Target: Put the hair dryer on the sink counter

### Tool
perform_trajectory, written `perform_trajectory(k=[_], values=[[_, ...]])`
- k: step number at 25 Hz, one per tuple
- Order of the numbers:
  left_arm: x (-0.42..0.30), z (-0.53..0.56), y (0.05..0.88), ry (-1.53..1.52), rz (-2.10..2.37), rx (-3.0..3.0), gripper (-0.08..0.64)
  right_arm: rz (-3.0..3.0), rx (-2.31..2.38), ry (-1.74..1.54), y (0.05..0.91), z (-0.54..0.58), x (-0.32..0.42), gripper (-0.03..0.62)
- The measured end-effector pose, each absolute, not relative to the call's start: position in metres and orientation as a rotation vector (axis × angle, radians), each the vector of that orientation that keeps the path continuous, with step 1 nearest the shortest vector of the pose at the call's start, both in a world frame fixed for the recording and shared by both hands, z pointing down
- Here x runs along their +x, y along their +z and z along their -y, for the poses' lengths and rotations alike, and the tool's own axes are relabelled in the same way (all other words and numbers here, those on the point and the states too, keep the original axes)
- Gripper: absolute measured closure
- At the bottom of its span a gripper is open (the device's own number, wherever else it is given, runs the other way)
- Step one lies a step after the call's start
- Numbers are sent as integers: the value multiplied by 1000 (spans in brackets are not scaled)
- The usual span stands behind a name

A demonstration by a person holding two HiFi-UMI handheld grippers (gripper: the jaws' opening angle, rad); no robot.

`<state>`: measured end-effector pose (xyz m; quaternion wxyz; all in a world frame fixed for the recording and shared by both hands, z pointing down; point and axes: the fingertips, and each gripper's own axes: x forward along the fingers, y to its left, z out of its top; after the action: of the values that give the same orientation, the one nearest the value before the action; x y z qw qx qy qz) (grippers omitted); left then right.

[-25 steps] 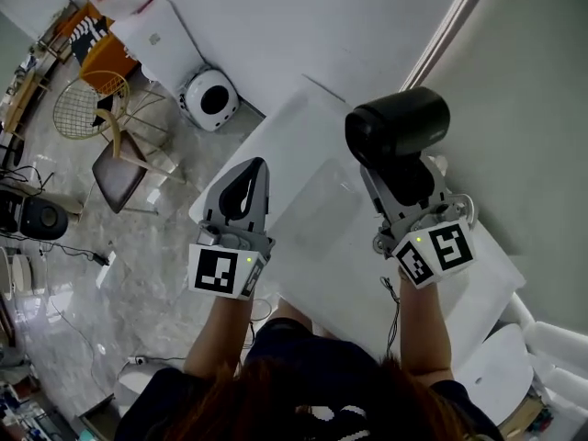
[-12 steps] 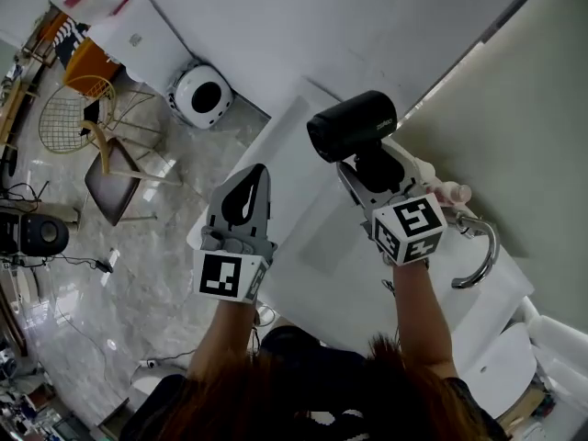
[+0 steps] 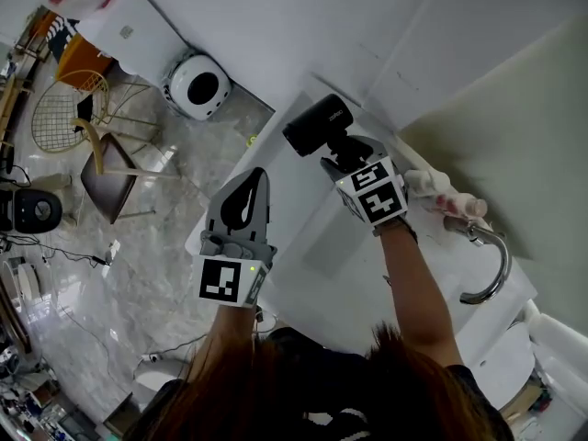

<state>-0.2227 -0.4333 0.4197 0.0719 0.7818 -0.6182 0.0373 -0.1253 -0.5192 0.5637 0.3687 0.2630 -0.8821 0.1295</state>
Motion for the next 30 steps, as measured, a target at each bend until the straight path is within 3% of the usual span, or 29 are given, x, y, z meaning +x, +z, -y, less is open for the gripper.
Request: perform_trajectory(k=[12, 30], values=[[-235, 428, 448, 129, 1855, 2298, 541, 2038, 468, 302, 635, 532, -144, 308], [-237, 418, 458, 124, 1835, 2282, 541, 1945, 627, 95, 628, 562, -136, 267]])
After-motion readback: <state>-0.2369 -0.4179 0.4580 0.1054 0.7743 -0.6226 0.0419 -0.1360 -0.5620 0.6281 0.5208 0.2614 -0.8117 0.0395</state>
